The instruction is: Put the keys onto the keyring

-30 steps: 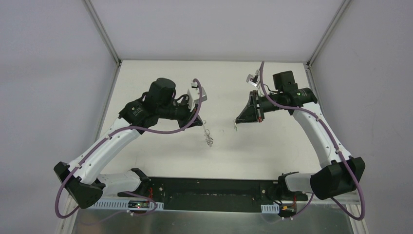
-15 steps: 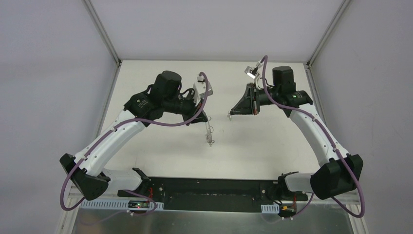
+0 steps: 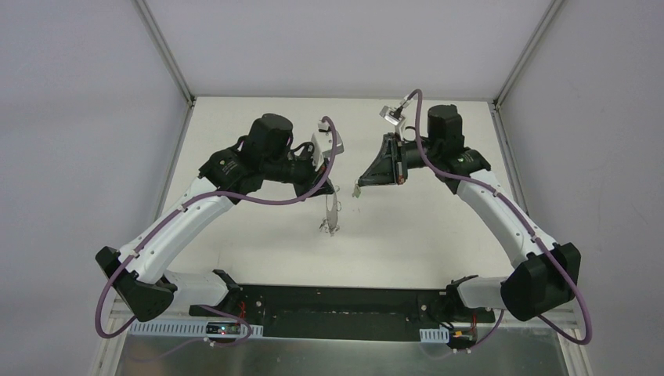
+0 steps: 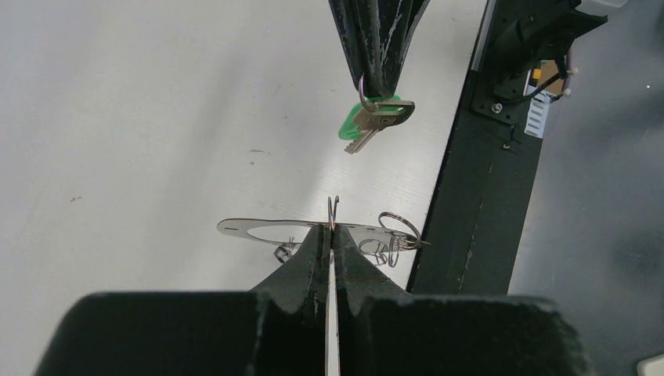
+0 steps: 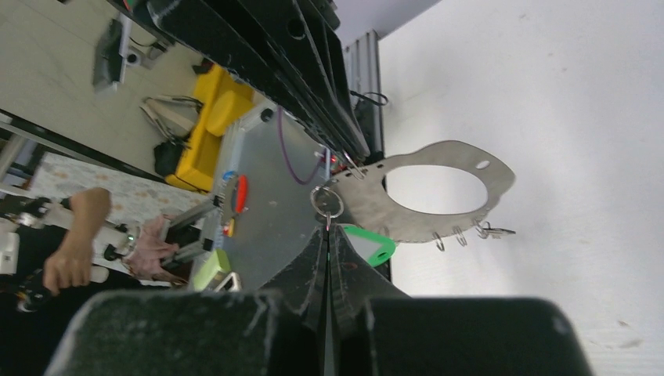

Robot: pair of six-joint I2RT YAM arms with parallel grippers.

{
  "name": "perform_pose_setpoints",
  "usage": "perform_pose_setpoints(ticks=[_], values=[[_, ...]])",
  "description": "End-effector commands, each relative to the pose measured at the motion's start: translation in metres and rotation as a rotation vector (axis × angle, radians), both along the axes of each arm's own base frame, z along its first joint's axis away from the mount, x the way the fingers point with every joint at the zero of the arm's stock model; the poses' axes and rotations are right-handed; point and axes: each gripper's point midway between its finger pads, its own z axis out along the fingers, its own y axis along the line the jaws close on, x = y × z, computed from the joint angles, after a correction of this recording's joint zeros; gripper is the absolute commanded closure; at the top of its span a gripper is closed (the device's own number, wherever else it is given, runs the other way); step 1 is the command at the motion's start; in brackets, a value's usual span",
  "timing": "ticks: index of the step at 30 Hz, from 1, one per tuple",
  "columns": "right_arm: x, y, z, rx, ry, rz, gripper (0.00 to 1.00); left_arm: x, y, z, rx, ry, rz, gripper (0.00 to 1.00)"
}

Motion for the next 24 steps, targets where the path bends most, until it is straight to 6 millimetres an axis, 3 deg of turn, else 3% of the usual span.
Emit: perform_pose_setpoints(ticks=[1,24], values=[[-0.005,0.006,0.007,0.055,0.046,0.051,1.00,0.003,-0.002,0.021,-0.032,-0.080,0.013,1.00],[-0.013,0.022,-0.013,0.042,0.087,0.077,1.00,0.002,-0.016,0.013,-0.038,-0.029,0.022,1.00]])
